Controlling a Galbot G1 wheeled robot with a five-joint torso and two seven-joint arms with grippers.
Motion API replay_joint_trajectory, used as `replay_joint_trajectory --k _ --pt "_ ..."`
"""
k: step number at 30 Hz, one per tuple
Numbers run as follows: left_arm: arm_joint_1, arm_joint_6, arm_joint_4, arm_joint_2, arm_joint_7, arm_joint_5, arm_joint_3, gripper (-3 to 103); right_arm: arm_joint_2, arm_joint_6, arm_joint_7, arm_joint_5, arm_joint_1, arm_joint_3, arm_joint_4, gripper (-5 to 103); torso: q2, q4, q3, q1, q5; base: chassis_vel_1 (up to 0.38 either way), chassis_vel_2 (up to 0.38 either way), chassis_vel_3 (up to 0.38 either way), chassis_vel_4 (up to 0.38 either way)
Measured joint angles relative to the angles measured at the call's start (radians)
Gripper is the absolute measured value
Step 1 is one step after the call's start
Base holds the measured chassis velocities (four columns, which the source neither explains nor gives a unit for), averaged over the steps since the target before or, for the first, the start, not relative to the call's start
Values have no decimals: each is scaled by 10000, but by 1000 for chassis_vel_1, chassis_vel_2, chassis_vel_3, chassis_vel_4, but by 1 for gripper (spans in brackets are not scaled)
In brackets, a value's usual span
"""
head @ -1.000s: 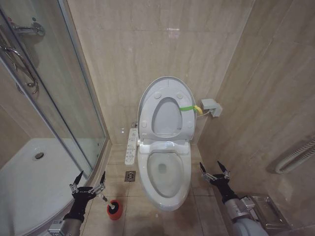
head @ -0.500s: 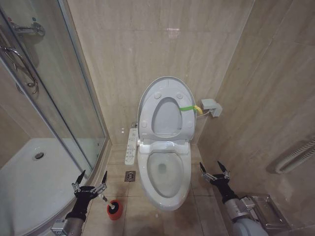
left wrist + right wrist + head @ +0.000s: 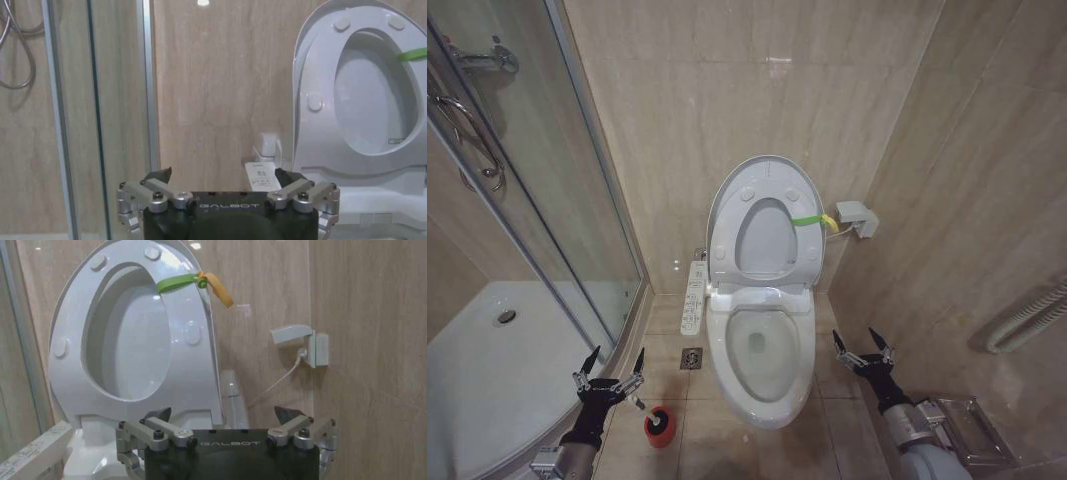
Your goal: Open the toilet lid, clean the toilet bowl with a toilet brush, close the toilet lid, and flush.
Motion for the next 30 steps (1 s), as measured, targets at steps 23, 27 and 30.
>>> replay_joint_trajectory --k 23,27,30 --pt "0 1 -3 0 -3 -4 -1 100 0 0 0 0 0 0 1 100 0 0 0 0 -1 0 0 0 0" --pt "1 2 -3 0 -3 -5 -1 100 0 0 0 0 0 0 0 100 0 0 0 0 -1 0 0 0 0" --pt "0 1 -3 0 -3 -5 -1 100 0 0 0 0 0 0 0 100 0 0 0 0 -1 0 0 0 0"
